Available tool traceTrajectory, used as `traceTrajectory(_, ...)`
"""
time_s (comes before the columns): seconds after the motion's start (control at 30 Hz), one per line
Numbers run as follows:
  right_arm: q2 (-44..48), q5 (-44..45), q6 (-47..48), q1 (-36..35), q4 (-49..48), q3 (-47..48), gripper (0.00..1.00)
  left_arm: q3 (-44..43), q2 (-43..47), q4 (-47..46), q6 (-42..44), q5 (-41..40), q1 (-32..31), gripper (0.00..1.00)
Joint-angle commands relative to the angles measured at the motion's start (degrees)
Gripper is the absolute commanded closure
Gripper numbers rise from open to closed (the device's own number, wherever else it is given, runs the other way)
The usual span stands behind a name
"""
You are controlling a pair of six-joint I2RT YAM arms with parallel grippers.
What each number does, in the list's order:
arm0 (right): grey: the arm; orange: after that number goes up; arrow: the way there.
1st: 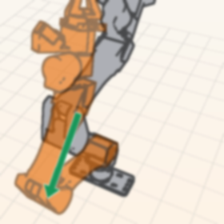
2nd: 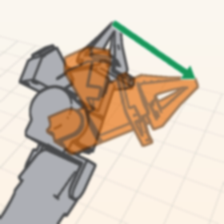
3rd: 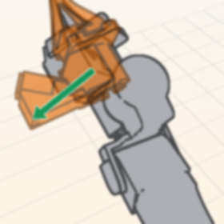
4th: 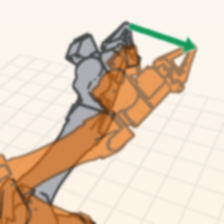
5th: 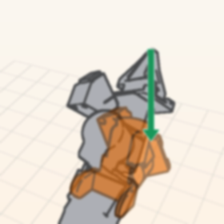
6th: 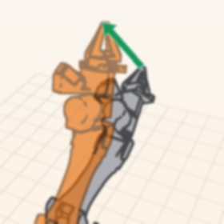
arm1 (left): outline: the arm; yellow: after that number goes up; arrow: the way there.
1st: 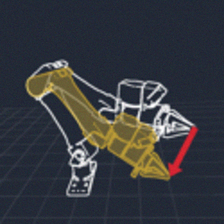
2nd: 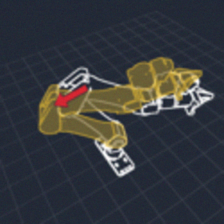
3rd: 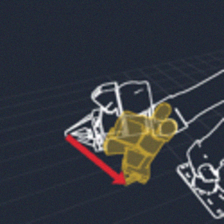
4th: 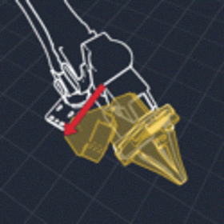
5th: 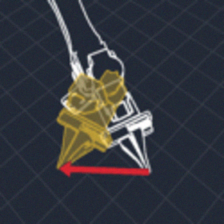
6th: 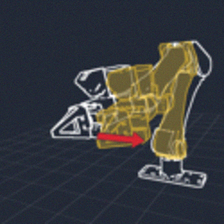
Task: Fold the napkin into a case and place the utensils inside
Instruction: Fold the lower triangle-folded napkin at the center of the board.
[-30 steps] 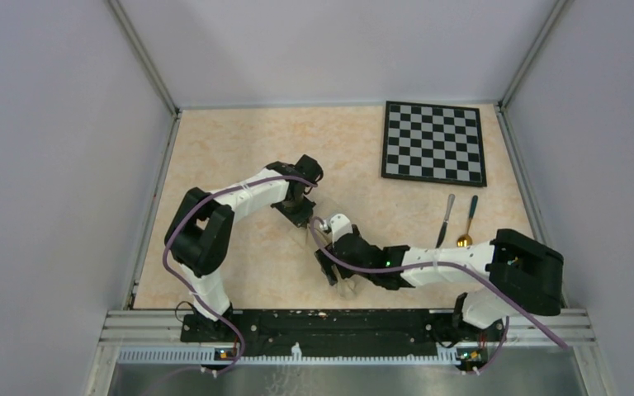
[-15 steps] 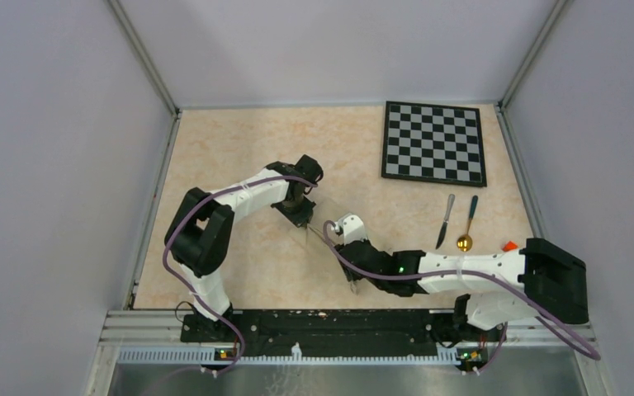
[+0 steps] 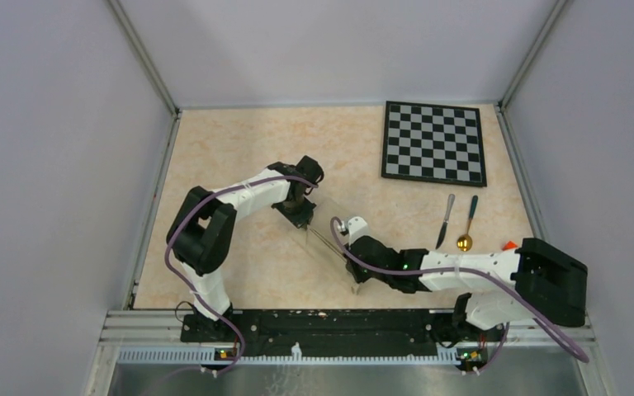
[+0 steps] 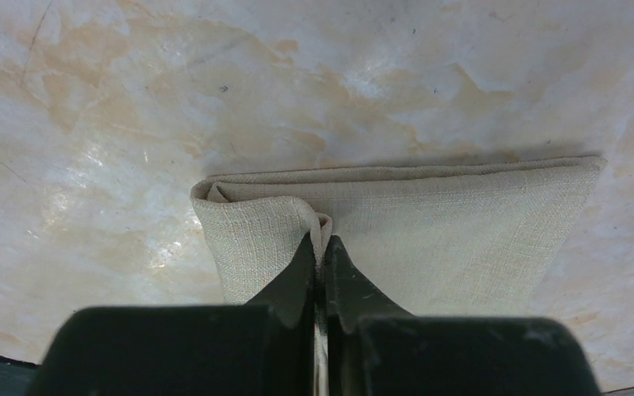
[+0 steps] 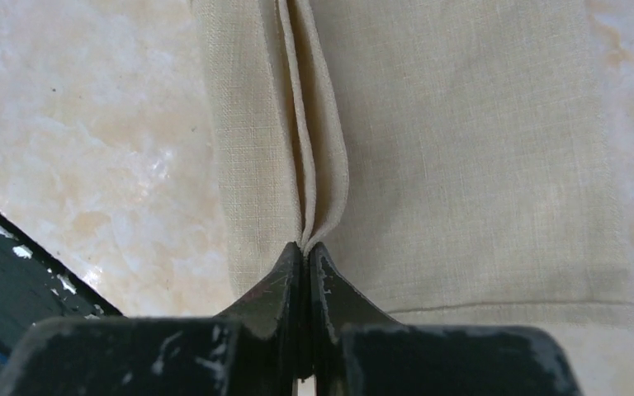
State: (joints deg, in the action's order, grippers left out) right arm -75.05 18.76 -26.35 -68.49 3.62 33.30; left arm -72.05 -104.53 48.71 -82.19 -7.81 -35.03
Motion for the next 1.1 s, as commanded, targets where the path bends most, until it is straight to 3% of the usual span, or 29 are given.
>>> traceTrajectory(0.0, 3.1, -11.4, -1.3, 5.3, -6.5, -4.7, 1.00, -1.5, -0.1, 0.4, 1.4, -1.5, -0.3, 0.93)
traceTrajectory(0.13, 2.2, -29.1, -1.1, 13.2, -17.3, -9.8, 1.00, -2.2, -0.1, -0.2, 3.0, -1.7, -0.3, 0.78)
traceTrajectory(0.27, -2.8, -38.2, -0.1, 18.2, -24.6, -11.0, 1.00, -2.3, 1.7, -1.0, 5.4, -1.7, -0.3, 0.63)
traceTrajectory(0.43, -4.5, -43.5, -0.7, 21.9, -27.6, -10.8, 1.00, -1.0, 7.9, -1.6, 11.4, -3.0, -0.1, 0.31)
traceTrajectory(0.53, -4.7, -44.5, -0.9, 23.1, -27.2, -10.6, 1.00, 2.3, 13.1, -6.0, 16.8, -2.2, 0.3, 0.06)
traceTrajectory(0.6, -5.2, -44.8, -0.8, 23.5, -27.2, -10.6, 1.00, 6.2, 17.8, -12.2, 23.4, 1.6, 0.8, 0.01)
traceTrajectory(0.7, -6.0, -45.5, -1.3, 24.3, -27.8, -10.6, 1.00, 15.1, 24.6, -22.4, 29.1, 6.4, 1.1, 0.02)
traceTrajectory(0.77, -6.2, -45.7, -1.7, 24.7, -28.3, -10.4, 1.00, 21.4, 29.5, -28.8, 30.2, 8.9, 1.6, 0.11)
traceTrajectory(0.8, -6.2, -45.6, -1.6, 24.8, -28.1, -10.2, 1.00, 24.6, 31.2, -32.0, 30.1, 10.7, 2.4, 0.18)
traceTrajectory(0.9, -6.6, -45.5, -1.5, 25.5, -27.7, -9.8, 1.00, 32.2, 34.3, -40.4, 29.7, 16.4, 6.0, 0.52)
traceTrajectory(1.07, -7.6, -46.0, -1.1, 26.2, -27.5, -9.2, 1.00, 36.3, 31.7, -49.0, 30.4, 24.9, 10.9, 0.81)
